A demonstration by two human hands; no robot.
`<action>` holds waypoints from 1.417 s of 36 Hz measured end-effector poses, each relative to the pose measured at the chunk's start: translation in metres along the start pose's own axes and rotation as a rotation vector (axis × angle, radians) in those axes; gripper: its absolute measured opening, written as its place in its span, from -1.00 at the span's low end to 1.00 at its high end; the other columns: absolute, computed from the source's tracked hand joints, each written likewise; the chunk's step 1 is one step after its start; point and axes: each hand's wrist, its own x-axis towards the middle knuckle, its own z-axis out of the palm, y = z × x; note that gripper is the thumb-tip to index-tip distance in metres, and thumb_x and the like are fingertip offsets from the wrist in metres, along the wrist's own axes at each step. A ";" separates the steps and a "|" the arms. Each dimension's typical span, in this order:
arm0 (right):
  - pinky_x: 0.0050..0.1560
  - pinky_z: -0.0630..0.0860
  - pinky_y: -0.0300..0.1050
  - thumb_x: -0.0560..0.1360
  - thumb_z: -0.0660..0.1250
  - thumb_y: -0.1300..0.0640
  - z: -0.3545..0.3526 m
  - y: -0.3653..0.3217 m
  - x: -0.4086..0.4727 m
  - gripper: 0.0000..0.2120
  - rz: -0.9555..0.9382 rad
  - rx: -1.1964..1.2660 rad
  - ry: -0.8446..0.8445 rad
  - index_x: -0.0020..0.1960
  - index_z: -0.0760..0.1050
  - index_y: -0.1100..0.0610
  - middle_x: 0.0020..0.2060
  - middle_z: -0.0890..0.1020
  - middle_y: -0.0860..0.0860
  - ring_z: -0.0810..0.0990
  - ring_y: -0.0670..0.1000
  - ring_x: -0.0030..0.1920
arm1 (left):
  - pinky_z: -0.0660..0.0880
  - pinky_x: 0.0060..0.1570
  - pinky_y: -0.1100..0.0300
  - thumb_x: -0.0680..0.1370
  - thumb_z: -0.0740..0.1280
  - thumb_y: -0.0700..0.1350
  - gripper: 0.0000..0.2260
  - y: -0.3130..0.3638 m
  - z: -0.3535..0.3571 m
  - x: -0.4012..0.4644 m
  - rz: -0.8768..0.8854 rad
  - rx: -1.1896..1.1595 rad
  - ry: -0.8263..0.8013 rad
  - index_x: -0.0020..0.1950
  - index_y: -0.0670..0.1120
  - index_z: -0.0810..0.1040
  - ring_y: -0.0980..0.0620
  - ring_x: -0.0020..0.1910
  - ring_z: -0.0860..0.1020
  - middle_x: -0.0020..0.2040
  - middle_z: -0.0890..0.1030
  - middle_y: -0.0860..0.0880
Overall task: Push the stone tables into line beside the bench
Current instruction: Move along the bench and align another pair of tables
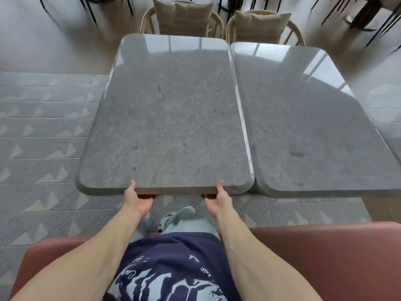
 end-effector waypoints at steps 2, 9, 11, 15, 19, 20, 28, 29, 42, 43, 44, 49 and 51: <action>0.25 0.47 0.28 0.58 0.33 0.13 -0.003 0.002 -0.001 -0.47 -0.004 -0.004 -0.005 0.46 0.25 0.28 0.32 0.49 0.30 0.48 0.31 0.32 | 0.32 0.43 -0.10 0.67 0.17 0.10 -0.53 -0.001 -0.003 -0.002 -0.002 0.010 0.004 0.45 -0.20 0.37 -0.21 0.37 0.45 0.38 0.48 -0.23; 0.26 0.45 0.30 0.59 0.32 0.12 -0.012 0.005 -0.005 -0.49 -0.005 -0.017 -0.008 0.46 0.26 0.26 0.33 0.49 0.29 0.48 0.31 0.31 | 0.33 0.42 -0.12 0.66 0.19 0.10 -0.50 -0.003 -0.014 -0.003 -0.015 0.016 0.022 0.45 -0.22 0.33 -0.23 0.37 0.43 0.39 0.45 -0.24; 0.23 0.47 0.29 0.58 0.32 0.13 -0.013 0.005 -0.005 -0.50 -0.006 -0.018 -0.015 0.44 0.28 0.27 0.31 0.50 0.29 0.49 0.31 0.30 | 0.32 0.43 -0.13 0.66 0.20 0.10 -0.50 -0.003 -0.014 -0.004 -0.018 0.013 0.022 0.46 -0.22 0.32 -0.23 0.37 0.43 0.39 0.45 -0.25; 0.22 0.47 0.29 0.59 0.32 0.12 -0.016 0.004 -0.007 -0.51 -0.001 -0.017 -0.035 0.44 0.29 0.27 0.32 0.49 0.29 0.47 0.31 0.31 | 0.31 0.44 -0.14 0.65 0.21 0.10 -0.49 -0.003 -0.013 -0.007 -0.021 0.004 0.030 0.46 -0.22 0.32 -0.24 0.38 0.42 0.39 0.44 -0.25; 0.36 0.38 0.31 0.60 0.30 0.12 -0.020 0.002 -0.006 -0.50 0.010 -0.025 -0.053 0.45 0.28 0.28 0.36 0.46 0.29 0.44 0.31 0.35 | 0.31 0.44 -0.13 0.66 0.19 0.12 -0.47 -0.004 -0.011 -0.010 -0.008 0.001 0.032 0.48 -0.22 0.31 -0.23 0.39 0.42 0.41 0.44 -0.25; 0.37 0.36 0.31 0.60 0.30 0.11 -0.020 0.002 -0.006 -0.51 0.011 -0.031 -0.053 0.45 0.28 0.27 0.36 0.45 0.29 0.43 0.31 0.36 | 0.30 0.44 -0.13 0.66 0.18 0.14 -0.46 -0.004 -0.011 -0.010 -0.006 0.000 0.031 0.49 -0.22 0.31 -0.24 0.39 0.42 0.41 0.44 -0.25; 0.35 0.39 0.28 0.64 0.19 -0.02 -0.018 -0.002 -0.005 -0.54 0.012 -0.054 -0.080 0.42 0.34 0.25 0.35 0.48 0.28 0.48 0.30 0.29 | 0.30 0.45 -0.15 0.62 0.17 0.25 -0.34 -0.004 -0.003 -0.009 -0.005 -0.009 0.125 0.53 -0.19 0.24 -0.25 0.40 0.41 0.43 0.41 -0.25; 0.34 0.40 0.27 0.64 0.18 -0.04 -0.018 -0.002 -0.005 -0.53 0.012 -0.054 -0.083 0.42 0.34 0.25 0.34 0.49 0.28 0.48 0.30 0.29 | 0.31 0.44 -0.16 0.62 0.18 0.24 -0.35 -0.004 -0.001 -0.009 -0.006 -0.008 0.144 0.53 -0.19 0.24 -0.25 0.39 0.42 0.43 0.41 -0.25; 0.38 0.38 0.25 0.64 0.17 -0.08 -0.018 -0.002 0.005 -0.53 0.027 -0.038 -0.052 0.40 0.40 0.24 0.26 0.55 0.27 0.51 0.29 0.27 | 0.35 0.40 -0.19 0.66 0.09 0.20 -0.45 -0.003 0.014 -0.007 -0.005 0.069 0.269 0.48 -0.17 0.31 -0.25 0.36 0.45 0.41 0.44 -0.24; 0.37 0.39 0.25 0.64 0.18 -0.09 -0.018 -0.002 0.006 -0.52 0.031 -0.043 -0.044 0.39 0.40 0.23 0.26 0.55 0.27 0.52 0.29 0.26 | 0.36 0.40 -0.18 0.66 0.08 0.20 -0.45 -0.003 0.015 -0.006 -0.008 0.075 0.272 0.48 -0.16 0.32 -0.25 0.36 0.45 0.41 0.44 -0.24; 0.36 0.40 0.25 0.64 0.18 -0.09 -0.018 -0.001 0.007 -0.53 0.036 -0.040 -0.044 0.38 0.41 0.23 0.27 0.55 0.27 0.52 0.29 0.25 | 0.36 0.40 -0.18 0.66 0.07 0.20 -0.46 -0.002 0.016 -0.007 -0.016 0.079 0.272 0.47 -0.16 0.33 -0.24 0.36 0.45 0.41 0.45 -0.24; 0.37 0.38 0.27 0.60 0.21 -0.18 -0.014 -0.003 0.007 -0.47 0.057 -0.003 0.000 0.38 0.40 0.19 0.32 0.50 0.28 0.49 0.30 0.28 | 0.43 0.26 -0.14 0.64 0.08 0.21 -0.48 0.001 0.020 -0.012 -0.040 0.072 0.292 0.42 -0.12 0.41 -0.22 0.29 0.49 0.36 0.50 -0.21; 0.40 0.36 0.27 0.57 0.22 -0.23 -0.011 -0.003 0.006 -0.40 0.064 0.006 0.023 0.41 0.39 0.18 0.32 0.50 0.27 0.46 0.29 0.32 | 0.43 0.19 -0.13 0.64 0.07 0.22 -0.49 0.004 0.022 -0.012 -0.051 0.049 0.298 0.39 -0.11 0.44 -0.22 0.27 0.50 0.35 0.51 -0.21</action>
